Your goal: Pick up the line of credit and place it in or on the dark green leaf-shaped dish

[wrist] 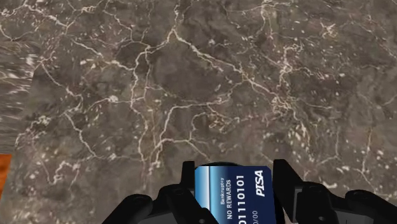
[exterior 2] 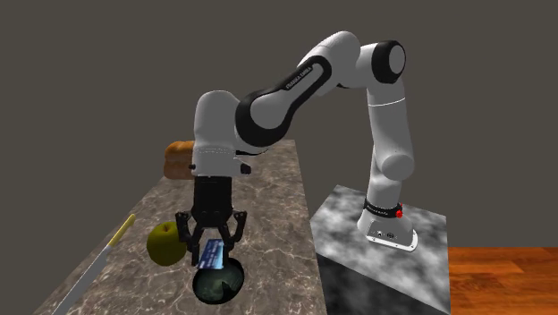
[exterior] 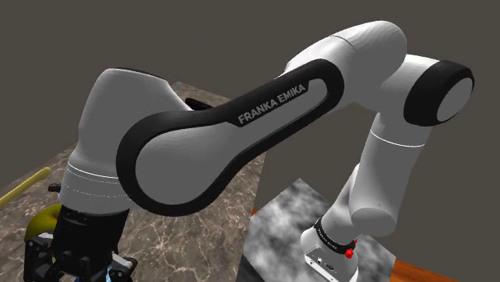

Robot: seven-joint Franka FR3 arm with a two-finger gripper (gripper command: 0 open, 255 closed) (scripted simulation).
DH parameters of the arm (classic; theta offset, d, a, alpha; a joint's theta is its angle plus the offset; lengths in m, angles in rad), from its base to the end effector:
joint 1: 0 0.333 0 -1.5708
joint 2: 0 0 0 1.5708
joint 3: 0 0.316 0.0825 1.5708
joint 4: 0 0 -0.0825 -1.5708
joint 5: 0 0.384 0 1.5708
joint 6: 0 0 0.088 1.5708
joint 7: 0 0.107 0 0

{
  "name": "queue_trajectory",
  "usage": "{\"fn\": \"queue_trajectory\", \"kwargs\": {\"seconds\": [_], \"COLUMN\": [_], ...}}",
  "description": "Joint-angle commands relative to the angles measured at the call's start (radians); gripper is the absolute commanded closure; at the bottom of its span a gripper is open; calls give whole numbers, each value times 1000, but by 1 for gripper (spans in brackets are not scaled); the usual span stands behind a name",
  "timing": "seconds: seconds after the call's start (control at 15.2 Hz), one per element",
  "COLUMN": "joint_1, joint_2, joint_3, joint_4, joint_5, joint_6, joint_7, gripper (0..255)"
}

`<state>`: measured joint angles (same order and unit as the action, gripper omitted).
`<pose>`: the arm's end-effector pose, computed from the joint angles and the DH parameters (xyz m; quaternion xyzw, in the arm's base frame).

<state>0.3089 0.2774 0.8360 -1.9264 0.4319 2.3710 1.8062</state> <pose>0.2805 0.5579 0.4185 -0.8437 0.4531 0.2527 0.1376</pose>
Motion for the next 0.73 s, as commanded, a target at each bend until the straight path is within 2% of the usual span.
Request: {"fn": "queue_trajectory", "kwargs": {"seconds": [0.0,0.46,0.66], "joint_1": [6,27,27], "joint_2": [14,77,77], "joint_3": [-3,-17,-17], "joint_4": [-11,-51,-51], "joint_5": [-4,-21,-21], "joint_6": [23,111,111], "joint_7": [-6,-31,-31], "gripper": [255,255,255]}}
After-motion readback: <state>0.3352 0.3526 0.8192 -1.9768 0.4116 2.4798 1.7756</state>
